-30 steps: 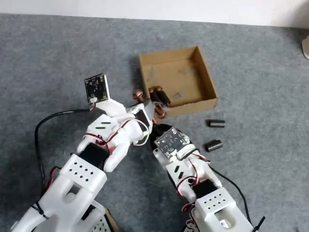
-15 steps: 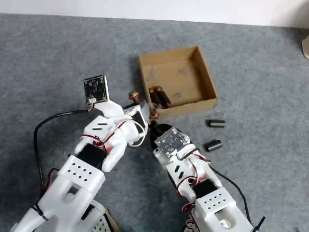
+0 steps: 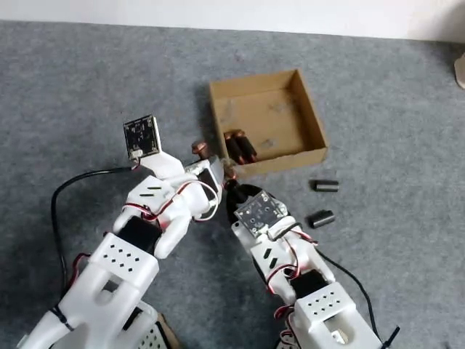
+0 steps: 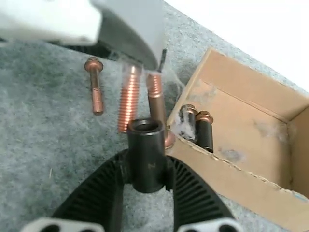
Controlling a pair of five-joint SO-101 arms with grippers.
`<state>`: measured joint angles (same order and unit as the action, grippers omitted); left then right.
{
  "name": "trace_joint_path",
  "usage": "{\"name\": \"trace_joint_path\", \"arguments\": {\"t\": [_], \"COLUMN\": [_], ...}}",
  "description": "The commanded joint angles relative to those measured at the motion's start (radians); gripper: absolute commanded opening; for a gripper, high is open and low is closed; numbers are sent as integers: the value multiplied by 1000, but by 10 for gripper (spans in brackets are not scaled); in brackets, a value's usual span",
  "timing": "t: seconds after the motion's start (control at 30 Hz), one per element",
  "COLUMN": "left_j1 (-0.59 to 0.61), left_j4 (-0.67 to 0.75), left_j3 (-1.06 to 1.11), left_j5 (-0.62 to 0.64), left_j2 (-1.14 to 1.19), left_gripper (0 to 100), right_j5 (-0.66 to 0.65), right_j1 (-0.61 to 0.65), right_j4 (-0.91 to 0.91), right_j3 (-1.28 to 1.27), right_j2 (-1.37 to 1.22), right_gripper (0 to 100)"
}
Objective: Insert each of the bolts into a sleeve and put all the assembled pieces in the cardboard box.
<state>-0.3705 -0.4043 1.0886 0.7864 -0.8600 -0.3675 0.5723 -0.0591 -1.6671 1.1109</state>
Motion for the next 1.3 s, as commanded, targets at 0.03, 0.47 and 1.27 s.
{"name": "trace_joint_path", "arguments": {"t": [0.03, 0.47, 1.27], "left_j1": [4, 2, -12], "left_j4": [68, 75, -41], "left_j3": [-48, -45, 2], "left_j5": [9, 6, -29], "left_j2": [-36, -36, -254], "left_gripper": [5, 5, 5], "right_j5": [-12, -14, -15], "right_j1": [-10, -10, -10], "right_j4": [2, 30, 30], "right_j3": [-151, -151, -151], "right_j2": [8, 8, 8], "right_gripper": [4, 4, 4]}}
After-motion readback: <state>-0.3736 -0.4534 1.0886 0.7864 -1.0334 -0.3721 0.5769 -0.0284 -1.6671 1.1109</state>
